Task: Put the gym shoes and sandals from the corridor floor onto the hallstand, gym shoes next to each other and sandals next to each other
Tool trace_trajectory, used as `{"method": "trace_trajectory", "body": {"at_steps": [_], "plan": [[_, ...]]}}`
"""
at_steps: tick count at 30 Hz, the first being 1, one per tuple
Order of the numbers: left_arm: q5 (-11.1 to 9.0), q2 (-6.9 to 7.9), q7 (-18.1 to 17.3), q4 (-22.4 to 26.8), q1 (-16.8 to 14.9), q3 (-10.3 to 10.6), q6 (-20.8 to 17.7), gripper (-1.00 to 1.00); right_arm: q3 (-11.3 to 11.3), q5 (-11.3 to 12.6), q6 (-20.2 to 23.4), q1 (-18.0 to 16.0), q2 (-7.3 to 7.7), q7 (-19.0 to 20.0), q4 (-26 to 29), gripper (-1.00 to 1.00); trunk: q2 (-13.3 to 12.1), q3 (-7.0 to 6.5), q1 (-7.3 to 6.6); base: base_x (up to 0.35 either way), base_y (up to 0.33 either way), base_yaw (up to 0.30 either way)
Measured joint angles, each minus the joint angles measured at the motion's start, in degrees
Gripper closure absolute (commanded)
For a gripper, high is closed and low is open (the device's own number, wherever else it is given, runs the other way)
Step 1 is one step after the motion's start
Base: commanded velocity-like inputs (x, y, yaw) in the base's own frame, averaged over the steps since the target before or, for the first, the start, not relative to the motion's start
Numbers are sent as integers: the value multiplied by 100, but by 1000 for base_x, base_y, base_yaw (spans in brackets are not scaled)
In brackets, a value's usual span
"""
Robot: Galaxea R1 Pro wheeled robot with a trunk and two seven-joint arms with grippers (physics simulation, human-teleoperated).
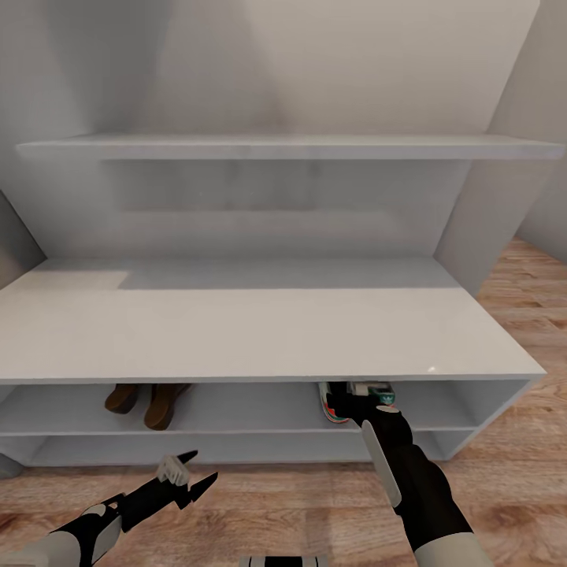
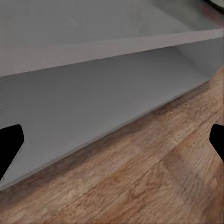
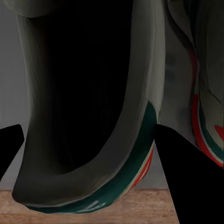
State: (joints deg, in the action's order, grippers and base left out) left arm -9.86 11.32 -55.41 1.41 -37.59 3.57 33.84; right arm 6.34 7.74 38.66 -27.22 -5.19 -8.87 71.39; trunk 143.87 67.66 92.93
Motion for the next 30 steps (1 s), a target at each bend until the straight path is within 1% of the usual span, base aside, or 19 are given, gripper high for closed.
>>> {"method": "trace_trajectory", "body": {"at_steps": [18, 19, 20, 22, 24, 30], "plan": [[2, 0, 0, -3, 0, 0, 0, -100, 0, 1, 0, 1, 0, 0, 0, 100, 0, 0, 1, 5, 0, 0], [2, 0, 0, -1, 0, 0, 0, -100, -20, -7, 1, 1, 0, -1, 0, -100, 0, 0, 1, 0, 0, 0], [2, 0, 0, 0, 0, 0, 0, -100, -66, -1, 0, 0, 0, -1, 0, -100, 0, 0, 1, 0, 0, 0], [2, 0, 0, 1, 0, 0, 0, -100, -236, 1, 1, 0, 0, 2, 0, -100, 0, 0, 1, 0, 0, 0], [2, 0, 0, -1, 0, 0, 0, -100, -330, 5, 2, 0, -1, 6, 0, -100, 0, 0, 1, 0, 0, 0], [2, 0, 0, 0, 0, 0, 0, -100, -398, 17, 6, 0, 0, 17, 0, -100, 0, 0, 1, 0, 0, 0]]}}
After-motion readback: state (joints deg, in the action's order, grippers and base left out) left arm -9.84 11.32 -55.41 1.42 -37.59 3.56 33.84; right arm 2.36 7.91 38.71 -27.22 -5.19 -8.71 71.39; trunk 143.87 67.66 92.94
